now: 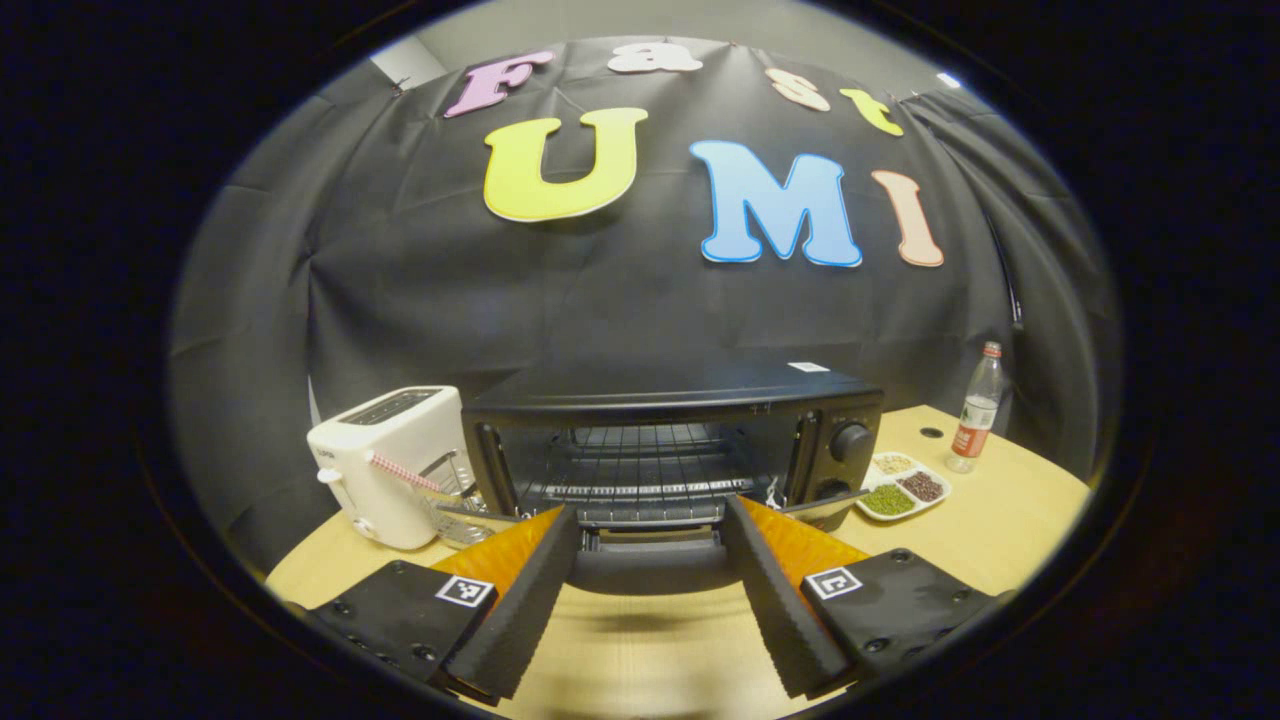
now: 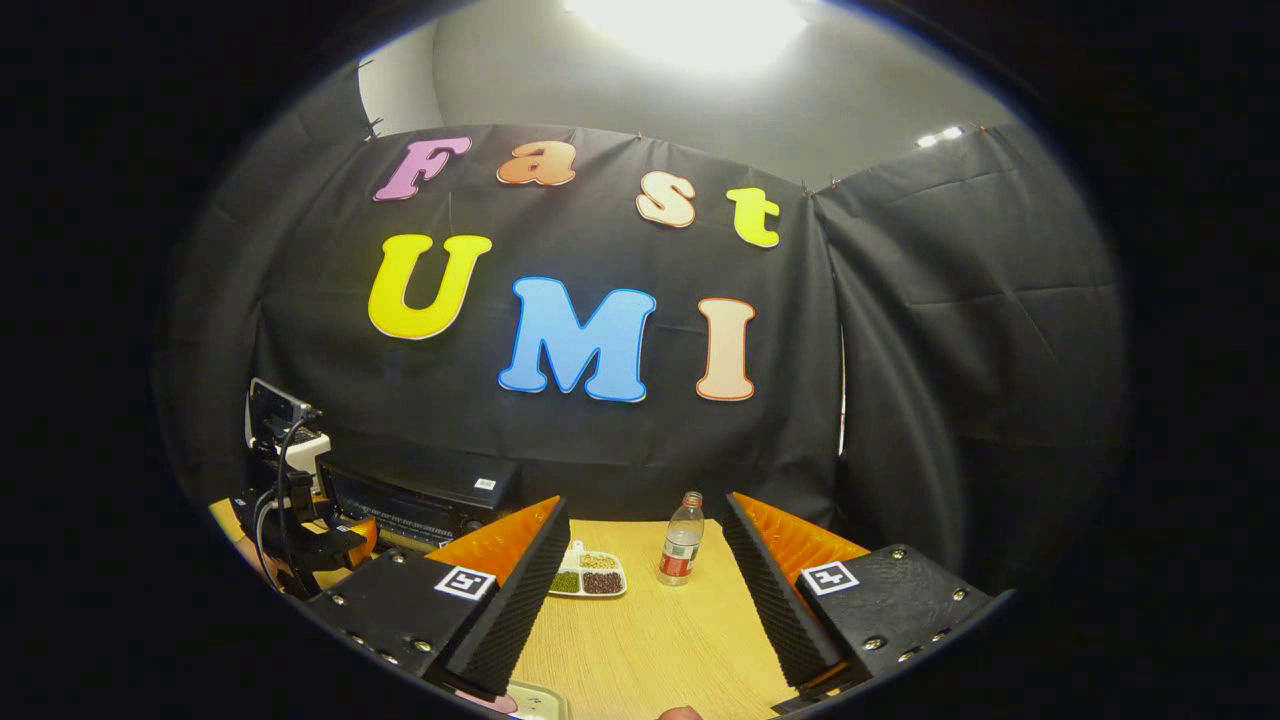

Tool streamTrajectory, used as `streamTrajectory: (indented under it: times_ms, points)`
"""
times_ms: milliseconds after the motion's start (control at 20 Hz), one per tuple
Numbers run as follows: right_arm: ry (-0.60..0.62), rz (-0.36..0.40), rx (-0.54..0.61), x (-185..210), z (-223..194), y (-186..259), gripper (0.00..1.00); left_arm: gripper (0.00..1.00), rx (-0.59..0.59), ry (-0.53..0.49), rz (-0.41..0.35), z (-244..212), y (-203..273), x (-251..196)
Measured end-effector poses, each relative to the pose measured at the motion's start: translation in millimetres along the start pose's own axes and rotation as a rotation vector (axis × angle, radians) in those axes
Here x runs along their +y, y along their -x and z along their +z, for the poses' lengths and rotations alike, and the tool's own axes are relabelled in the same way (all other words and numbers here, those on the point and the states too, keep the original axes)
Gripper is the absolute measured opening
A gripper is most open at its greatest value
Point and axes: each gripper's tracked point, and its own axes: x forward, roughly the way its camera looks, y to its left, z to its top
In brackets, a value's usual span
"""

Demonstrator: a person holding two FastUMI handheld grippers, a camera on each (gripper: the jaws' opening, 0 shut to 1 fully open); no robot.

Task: Open the electric oven with the left hand, put the food in, and close the electric oven.

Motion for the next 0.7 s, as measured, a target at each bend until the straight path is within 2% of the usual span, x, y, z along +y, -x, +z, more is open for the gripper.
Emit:
streamTrajectory:
  times_ms: [700]
  points:
    - [-0.004,0.055,0.022,2,-4,8,0.95,1.0,0.123,0.002,-0.001,-57,28,-6]
